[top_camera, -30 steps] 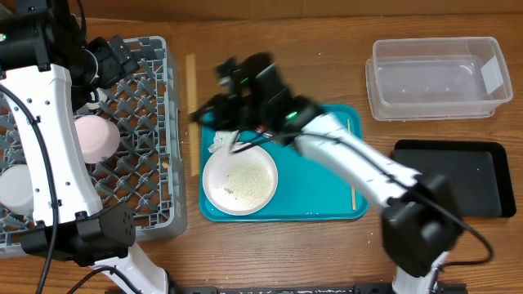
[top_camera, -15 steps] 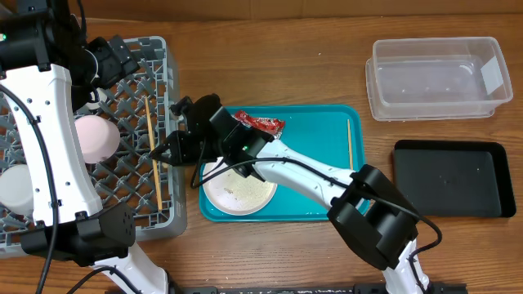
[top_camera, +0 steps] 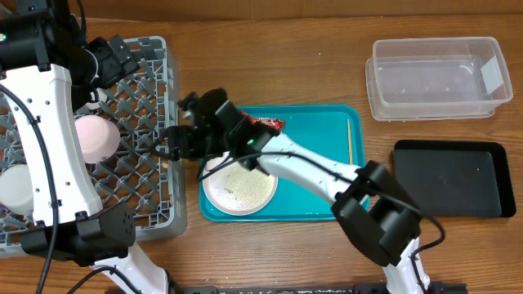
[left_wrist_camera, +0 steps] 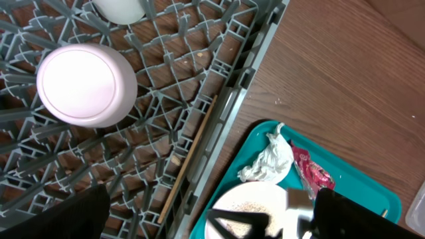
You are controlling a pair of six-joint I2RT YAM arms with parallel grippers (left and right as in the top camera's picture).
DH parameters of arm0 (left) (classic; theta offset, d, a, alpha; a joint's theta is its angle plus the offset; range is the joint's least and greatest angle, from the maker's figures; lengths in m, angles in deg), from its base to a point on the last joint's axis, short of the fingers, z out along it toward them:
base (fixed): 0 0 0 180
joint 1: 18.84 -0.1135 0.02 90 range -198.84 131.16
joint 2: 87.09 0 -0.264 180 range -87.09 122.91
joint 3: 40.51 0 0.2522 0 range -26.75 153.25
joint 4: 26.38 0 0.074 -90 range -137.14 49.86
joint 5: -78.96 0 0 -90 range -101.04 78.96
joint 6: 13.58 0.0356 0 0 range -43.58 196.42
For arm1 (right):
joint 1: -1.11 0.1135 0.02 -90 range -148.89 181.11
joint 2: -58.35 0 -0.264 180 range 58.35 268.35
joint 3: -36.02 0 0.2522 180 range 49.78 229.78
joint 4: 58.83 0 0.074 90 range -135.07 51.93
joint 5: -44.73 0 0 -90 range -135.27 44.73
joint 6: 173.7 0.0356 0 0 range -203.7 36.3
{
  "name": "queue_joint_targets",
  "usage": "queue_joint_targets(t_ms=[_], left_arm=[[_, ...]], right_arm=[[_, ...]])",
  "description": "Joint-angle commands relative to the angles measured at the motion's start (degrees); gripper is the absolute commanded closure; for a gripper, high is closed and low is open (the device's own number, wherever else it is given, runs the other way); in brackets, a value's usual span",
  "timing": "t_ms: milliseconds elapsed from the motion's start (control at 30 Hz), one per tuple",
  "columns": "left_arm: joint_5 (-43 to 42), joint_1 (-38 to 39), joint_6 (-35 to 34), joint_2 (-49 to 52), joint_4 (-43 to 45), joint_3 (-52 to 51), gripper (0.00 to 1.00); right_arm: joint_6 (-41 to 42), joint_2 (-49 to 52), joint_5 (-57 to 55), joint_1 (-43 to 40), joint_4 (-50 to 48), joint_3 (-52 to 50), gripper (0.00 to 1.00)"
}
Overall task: Sort waste into correct bins and load items into the dishwasher
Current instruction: 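Release the chopstick and return the right gripper to the tray, then grasp the second wooden chopstick with the right gripper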
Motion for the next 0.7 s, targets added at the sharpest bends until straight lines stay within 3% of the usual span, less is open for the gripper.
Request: queue_joint_targets(t_ms=[0,233,300,367,533,667], left_arm=[[0.6,-0.2,1.1,-0.2,0.1,0.5,0.00],[0.6,-0.2,1.1,-0.2,0.1,0.5,0.00],[0.6,-0.2,1.1,-0.2,0.1,0.5,0.00],[0.6,-0.2,1.1,-0.2,0.1,0.5,0.00],[0.6,-0.2,1.1,-0.2,0.1,0.5,0.00],[0.6,-0.2,1.1,-0.2,0.1,0.5,0.00]], right_arm=[[-5.7,-7.1,-1.4,-6.3,7.6,1.2,0.26],[-24.8,-18.3,-16.5,-21.4,45.0,4.2,0.26],[-28.8,-19.1,-21.2,-24.9,53.1,4.2,0.30],[-31.3,-18.8,-28.7,-28.1,60.5,3.8,0.41],[-31.3,-17.9,-37.0,-31.1,62.6,-1.5,0.59],[-32.5,-17.9,-42.5,-31.7,56.7,-9.0,0.60]])
